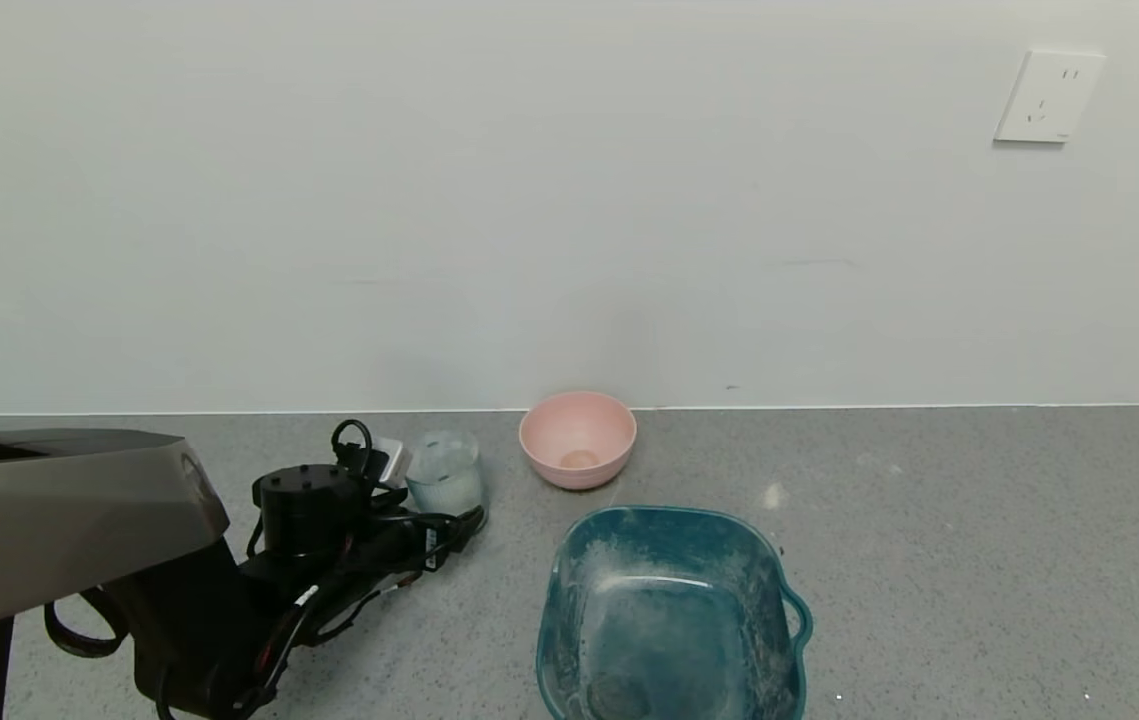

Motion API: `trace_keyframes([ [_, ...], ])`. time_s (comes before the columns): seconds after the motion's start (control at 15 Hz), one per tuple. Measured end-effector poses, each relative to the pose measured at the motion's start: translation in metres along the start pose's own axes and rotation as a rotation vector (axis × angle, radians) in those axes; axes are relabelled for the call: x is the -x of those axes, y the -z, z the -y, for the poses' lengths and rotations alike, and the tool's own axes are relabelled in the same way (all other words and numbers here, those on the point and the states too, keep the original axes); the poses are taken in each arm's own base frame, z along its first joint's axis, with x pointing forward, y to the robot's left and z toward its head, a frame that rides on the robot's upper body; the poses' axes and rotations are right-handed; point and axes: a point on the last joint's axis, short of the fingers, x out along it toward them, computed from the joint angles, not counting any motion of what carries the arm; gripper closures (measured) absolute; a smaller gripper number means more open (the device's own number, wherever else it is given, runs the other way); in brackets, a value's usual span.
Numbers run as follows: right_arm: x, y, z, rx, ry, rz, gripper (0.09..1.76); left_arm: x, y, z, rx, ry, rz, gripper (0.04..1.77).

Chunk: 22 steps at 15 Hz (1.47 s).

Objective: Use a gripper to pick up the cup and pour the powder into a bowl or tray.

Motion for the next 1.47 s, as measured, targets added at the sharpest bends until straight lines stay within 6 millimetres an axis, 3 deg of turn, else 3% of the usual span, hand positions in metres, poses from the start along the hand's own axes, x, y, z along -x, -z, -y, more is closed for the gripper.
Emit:
trace_keyframes([
  [0.8, 0.000, 0.000, 0.000, 0.000, 0.000, 0.000, 0.14, -0.011, 0.010, 0.002, -0.006, 0.009, 0.059, 0.09],
  [1.47, 0.000, 0.000, 0.000, 0.000, -0.001, 0.000, 0.14, -0.018, 0.004, 0.002, 0.008, 0.006, 0.087, 0.09],
])
